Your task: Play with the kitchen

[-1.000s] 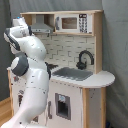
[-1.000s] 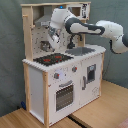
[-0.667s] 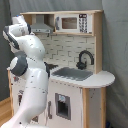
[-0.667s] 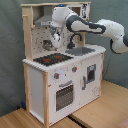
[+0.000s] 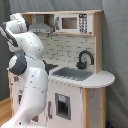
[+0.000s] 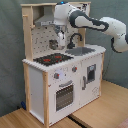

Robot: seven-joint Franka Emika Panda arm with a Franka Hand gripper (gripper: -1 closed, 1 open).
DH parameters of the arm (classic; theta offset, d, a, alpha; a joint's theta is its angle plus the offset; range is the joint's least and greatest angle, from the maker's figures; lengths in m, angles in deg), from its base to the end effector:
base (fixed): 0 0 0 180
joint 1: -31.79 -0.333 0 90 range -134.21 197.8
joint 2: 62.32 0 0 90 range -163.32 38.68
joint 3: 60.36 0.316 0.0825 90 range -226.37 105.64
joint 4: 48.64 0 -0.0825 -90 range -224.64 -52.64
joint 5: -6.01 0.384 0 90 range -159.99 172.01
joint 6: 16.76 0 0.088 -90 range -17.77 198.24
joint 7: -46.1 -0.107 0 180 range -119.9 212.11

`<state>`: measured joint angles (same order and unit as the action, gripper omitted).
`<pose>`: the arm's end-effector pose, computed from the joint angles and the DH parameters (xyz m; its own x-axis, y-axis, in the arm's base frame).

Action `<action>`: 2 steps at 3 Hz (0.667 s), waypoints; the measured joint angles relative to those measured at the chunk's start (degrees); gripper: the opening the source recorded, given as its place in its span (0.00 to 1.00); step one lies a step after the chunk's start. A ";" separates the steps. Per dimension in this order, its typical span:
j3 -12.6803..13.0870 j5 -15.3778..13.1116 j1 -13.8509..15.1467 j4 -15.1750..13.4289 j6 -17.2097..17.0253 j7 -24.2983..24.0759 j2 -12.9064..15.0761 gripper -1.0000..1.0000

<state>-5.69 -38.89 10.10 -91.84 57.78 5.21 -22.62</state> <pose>0.4899 0.4809 0.6290 0.9577 0.2374 0.1628 0.2207 -0.9687 0.1139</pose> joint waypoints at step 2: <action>-0.62 -0.20 -1.33 0.45 3.73 1.31 7.33 0.00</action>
<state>-6.30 -39.08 8.77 -91.39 61.51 6.52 -15.28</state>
